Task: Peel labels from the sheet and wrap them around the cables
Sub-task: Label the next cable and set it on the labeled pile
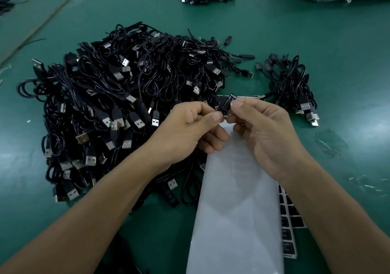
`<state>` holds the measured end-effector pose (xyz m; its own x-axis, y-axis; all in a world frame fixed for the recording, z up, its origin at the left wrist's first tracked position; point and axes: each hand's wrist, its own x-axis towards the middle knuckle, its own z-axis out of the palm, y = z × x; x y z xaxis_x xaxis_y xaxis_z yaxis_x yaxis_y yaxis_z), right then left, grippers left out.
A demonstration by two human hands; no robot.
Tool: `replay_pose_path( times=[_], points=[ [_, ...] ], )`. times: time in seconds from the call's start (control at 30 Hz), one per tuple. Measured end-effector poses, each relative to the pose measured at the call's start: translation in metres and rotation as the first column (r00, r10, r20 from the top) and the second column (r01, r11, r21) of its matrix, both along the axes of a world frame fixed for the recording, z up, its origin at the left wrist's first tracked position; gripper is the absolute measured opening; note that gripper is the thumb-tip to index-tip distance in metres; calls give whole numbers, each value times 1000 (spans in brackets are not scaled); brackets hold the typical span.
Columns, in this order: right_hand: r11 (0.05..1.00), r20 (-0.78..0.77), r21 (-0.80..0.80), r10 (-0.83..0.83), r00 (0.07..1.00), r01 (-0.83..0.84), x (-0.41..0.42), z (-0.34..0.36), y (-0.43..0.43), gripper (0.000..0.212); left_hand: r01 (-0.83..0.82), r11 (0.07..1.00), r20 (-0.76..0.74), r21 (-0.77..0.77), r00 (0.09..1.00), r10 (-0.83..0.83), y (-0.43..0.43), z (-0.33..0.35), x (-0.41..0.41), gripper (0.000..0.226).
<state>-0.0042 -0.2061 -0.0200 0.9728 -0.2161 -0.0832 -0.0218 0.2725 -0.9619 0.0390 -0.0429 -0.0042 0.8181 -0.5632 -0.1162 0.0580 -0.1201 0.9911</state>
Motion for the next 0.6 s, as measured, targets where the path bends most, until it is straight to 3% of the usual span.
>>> replay_pose_path(
  times=[0.2,0.6],
  points=[
    [999,1,-46,12,1000,-12,1,-3,-1,11,27,1000,8,15,1000,-27,2,1,0,20],
    [992,51,-129,24,998,-17,-1,-3,1,20,101,990,43,96,994,-105,5,1,2,23]
  ],
)
